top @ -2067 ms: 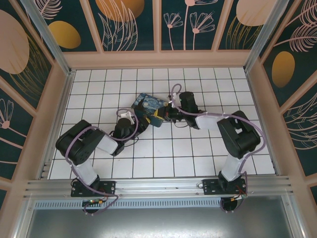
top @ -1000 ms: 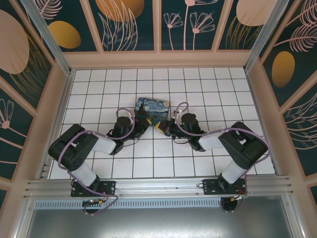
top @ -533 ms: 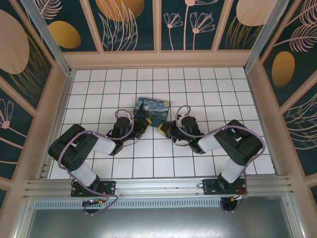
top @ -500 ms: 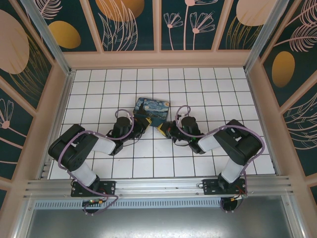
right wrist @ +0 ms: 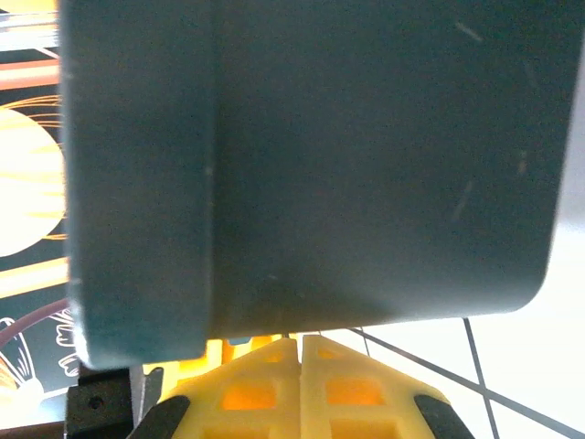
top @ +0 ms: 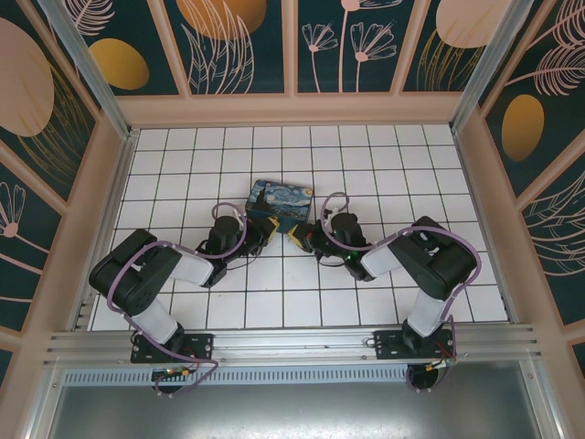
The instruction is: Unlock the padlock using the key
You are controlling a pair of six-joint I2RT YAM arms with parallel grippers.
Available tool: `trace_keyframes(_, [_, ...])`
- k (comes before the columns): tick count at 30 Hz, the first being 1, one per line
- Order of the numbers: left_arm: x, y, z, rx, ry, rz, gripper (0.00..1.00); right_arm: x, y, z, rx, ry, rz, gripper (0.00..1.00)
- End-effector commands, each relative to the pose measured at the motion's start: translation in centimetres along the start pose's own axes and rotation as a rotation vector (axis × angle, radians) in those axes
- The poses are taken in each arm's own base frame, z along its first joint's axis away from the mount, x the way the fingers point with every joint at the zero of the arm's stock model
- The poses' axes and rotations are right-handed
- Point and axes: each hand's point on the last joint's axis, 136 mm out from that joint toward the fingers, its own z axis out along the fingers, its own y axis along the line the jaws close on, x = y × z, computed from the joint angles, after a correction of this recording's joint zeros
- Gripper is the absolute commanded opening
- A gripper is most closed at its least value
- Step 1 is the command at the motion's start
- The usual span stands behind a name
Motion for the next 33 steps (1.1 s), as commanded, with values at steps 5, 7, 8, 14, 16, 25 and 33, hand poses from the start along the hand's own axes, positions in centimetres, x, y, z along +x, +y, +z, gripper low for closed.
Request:
trace_keyframes(5, [-0.4,-1.2,-0.2,0.055,-0.023,0.003,0.0,-0.3,1.9,1.0,-0.052,-0.005,-0.011,0.0])
trace_keyframes(7, [-0.4,-1.2,-0.2,0.057,-0.023,0.004,0.0,-0.4,2.0,1.0,-0.054,-0.005,-0.011,0.0])
trace_keyframes(8, [-0.4,-1.2,-0.2,0.057,-0.023,0.004,0.0,-0.4,2.1,1.1,-0.056,-0.005,-0.012,0.0])
trace_keyframes(14, [-0.3,-1.2,-0.1,0.058,-0.022,0.003,0.0,-0.5,2.3,1.4,-0.057,-0.005,-0.014,0.0])
trace_keyframes(16, [-0.3,-1.3,-0.1,0.062,-0.021,0.005,0.0,-0.5,2.3,1.5,-0.057,-0.005,-0.013,0.0])
trace_keyframes(25, [-0.3,-1.6,-0.3,0.08,-0.022,-0.018,0.0,-0.9,2.2,1.9,-0.064,-0.019,-0.005,0.0])
trace_keyframes(33, [-0.5,-2.2,-0.5,0.115,-0.03,-0.064,0.0,-1.3,1.8,2.2,-0.077,-0.034,0.011,0.0])
